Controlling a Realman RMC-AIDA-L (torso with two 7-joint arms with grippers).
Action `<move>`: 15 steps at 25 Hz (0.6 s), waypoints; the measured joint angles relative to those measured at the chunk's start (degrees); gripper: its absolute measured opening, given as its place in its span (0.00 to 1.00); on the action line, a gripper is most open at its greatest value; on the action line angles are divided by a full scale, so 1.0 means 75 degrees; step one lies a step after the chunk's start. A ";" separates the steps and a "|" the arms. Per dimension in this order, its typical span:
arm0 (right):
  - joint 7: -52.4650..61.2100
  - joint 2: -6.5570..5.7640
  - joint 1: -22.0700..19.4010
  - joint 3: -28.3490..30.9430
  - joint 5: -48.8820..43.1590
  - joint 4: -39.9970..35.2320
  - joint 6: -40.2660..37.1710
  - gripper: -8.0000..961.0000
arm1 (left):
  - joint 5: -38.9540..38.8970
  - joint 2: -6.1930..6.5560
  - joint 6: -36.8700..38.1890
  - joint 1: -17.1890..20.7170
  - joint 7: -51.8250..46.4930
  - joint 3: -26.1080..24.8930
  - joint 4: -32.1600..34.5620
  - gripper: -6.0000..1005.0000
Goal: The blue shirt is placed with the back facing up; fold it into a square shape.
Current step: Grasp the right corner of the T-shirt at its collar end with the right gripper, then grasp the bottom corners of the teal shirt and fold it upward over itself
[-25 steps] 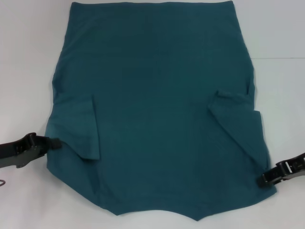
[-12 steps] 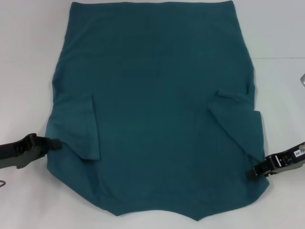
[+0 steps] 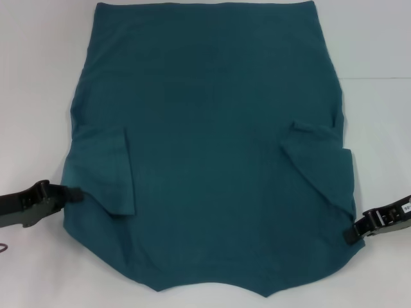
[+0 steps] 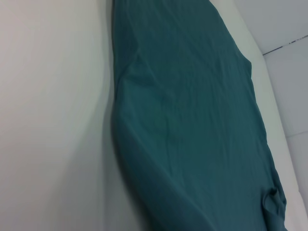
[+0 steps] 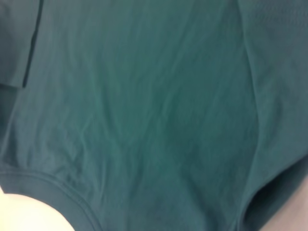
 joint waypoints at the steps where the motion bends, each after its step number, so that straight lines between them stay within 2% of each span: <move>1: -0.0007 -0.0014 -0.0030 0.0037 0.0047 -0.0063 -0.0073 0.17 | 0.0000 0.0000 0.0040 0.0012 0.0008 -0.0002 0.0011 0.04; 6: -0.0097 -0.0099 -0.0346 0.0334 0.0449 -0.0697 -0.0873 0.05 | 0.0012 0.0040 0.0509 0.0109 0.0064 -0.0005 0.0211 0.04; 9: -0.0162 -0.0216 -0.0538 0.0471 0.0590 -0.0917 -0.1414 0.05 | 0.0055 0.0069 0.0786 0.0151 0.0072 -0.0001 0.0333 0.04; 10: -0.0204 -0.0266 -0.0594 0.0507 0.0612 -0.0935 -0.1595 0.05 | 0.0227 0.0111 0.1360 0.0227 0.0074 0.0034 0.0577 0.04; 15: -0.0736 -0.0399 -0.0929 0.0766 0.0644 -0.0935 -0.2742 0.06 | 0.0774 0.0155 0.2536 0.0424 0.0074 0.0028 0.1039 0.04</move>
